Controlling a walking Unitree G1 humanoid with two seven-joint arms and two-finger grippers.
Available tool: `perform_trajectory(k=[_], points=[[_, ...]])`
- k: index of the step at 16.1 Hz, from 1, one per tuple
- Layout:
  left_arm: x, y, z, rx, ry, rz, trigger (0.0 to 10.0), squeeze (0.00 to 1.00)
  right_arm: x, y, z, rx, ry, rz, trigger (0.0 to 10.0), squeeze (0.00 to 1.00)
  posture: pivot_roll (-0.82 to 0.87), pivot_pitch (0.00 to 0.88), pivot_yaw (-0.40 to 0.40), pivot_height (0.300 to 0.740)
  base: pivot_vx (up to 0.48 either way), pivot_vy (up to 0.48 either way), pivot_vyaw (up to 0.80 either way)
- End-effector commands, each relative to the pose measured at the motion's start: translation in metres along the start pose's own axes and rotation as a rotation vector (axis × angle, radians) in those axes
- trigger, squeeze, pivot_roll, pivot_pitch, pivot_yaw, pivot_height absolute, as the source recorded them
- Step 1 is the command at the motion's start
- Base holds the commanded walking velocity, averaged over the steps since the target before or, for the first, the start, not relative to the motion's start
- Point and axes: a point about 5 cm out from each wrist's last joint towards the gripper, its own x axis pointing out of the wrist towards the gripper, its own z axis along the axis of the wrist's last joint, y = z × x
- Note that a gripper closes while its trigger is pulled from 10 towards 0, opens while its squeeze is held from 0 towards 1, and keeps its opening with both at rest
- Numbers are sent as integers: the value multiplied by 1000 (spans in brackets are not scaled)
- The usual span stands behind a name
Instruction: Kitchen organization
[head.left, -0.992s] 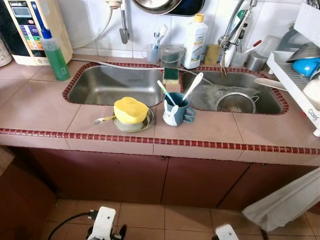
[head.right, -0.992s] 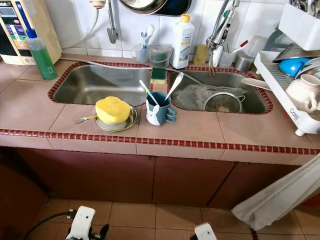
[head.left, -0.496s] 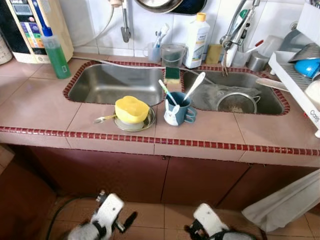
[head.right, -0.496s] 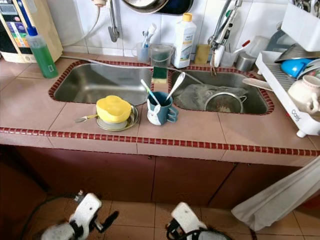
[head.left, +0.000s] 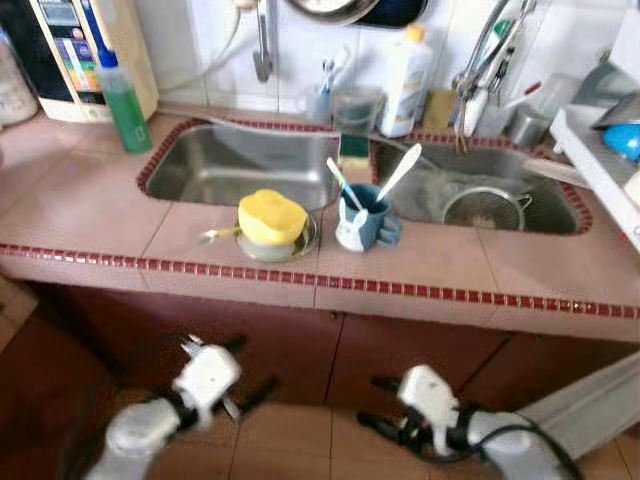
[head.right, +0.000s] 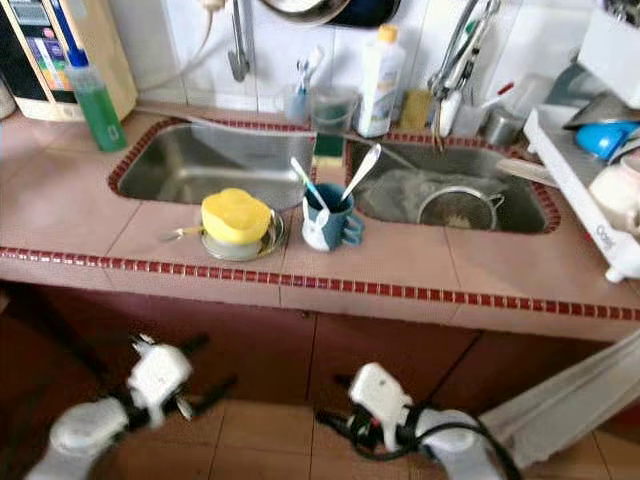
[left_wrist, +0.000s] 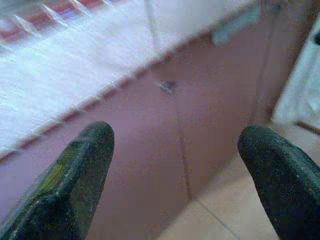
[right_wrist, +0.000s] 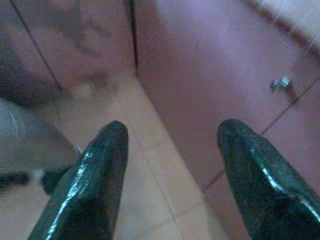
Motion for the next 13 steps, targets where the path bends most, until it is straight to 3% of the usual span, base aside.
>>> perform_trajectory(k=[1, 6, 8, 12, 13], points=[[-2, 3, 5, -20, -19, 12, 10000, 0, -5, -7, 13, 14, -44, -5, 10000, 0, 22, 3, -30, 740, 0, 0, 0], [-20, 23, 36, -44, -73, 24, 10000, 0, -41, -22, 55, 36, -136, 19, 10000, 0, 11, 7, -31, 740, 0, 0, 0], [-24, 44, 61, -55, -130, 105, 10000, 0, -54, -32, 86, 67, -216, -8, 10000, 0, 16, 9, -32, 740, 0, 0, 0], [-14, 64, 95, -236, -255, 211, 10000, 0, -42, -39, 117, 79, -339, -47, 10000, 0, 23, 2, -35, 740, 0, 0, 0], [-14, 64, 101, -247, -276, 218, 10000, 0, -39, -40, 121, 79, -359, -71, 10000, 0, 24, 0, -38, 740, 0, 0, 0]])
